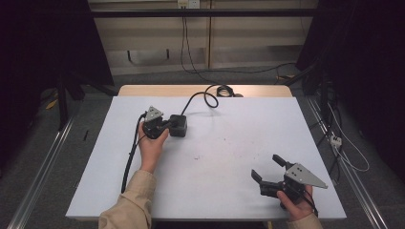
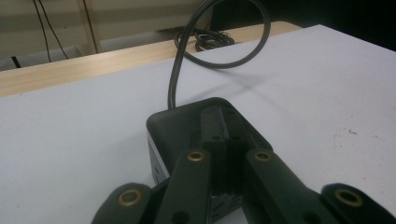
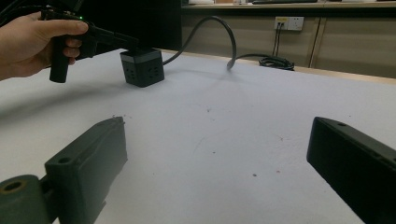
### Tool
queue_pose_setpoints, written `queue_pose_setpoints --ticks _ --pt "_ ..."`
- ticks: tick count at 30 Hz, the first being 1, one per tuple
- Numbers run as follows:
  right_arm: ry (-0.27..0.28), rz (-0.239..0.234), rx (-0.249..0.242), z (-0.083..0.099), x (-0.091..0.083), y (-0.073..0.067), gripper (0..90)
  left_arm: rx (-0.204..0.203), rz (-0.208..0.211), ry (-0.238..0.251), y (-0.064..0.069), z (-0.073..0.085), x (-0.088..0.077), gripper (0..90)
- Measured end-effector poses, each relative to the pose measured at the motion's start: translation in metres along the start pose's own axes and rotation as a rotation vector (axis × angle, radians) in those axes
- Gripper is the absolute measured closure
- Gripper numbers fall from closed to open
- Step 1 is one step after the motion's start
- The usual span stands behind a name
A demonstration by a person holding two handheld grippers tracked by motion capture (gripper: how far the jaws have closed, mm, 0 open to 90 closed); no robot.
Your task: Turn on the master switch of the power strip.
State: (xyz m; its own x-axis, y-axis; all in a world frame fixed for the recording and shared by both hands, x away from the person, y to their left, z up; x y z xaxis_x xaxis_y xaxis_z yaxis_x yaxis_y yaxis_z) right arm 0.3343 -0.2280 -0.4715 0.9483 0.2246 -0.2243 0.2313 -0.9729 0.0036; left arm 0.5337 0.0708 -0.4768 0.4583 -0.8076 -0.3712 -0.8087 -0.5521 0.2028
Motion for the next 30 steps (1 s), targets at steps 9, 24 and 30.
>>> queue_pose_setpoints --ticks 9,24,30 --pt "-0.001 0.001 0.0 0.0001 -0.0004 -0.0003 4.7 -0.022 0.005 0.001 -0.0005 0.0003 -0.0002 90.0" --pt "-0.005 0.001 0.003 0.0006 -0.0006 -0.001 4.7 -0.017 0.004 -0.024 0.0001 -0.0001 0.0006 90.0" --pt "-0.005 0.0 -0.004 0.0012 -0.0003 -0.0014 4.7 -0.026 0.006 -0.022 -0.0004 0.0001 0.0004 90.0"
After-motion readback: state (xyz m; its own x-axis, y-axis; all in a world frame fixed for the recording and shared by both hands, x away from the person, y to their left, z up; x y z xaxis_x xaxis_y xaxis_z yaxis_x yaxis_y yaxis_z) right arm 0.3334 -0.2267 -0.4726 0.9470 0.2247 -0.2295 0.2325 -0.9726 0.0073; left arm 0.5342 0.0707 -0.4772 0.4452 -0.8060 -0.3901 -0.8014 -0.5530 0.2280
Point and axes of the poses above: each handheld gripper's, and its own axes: x roughly forward along the jaws, z roughly out of its underside, y roughly to its right, the point moved 9 cm from there along x, roughly forward along the jaws, and after that the axes turned 15 degrees about z, right-handed, at the moved point
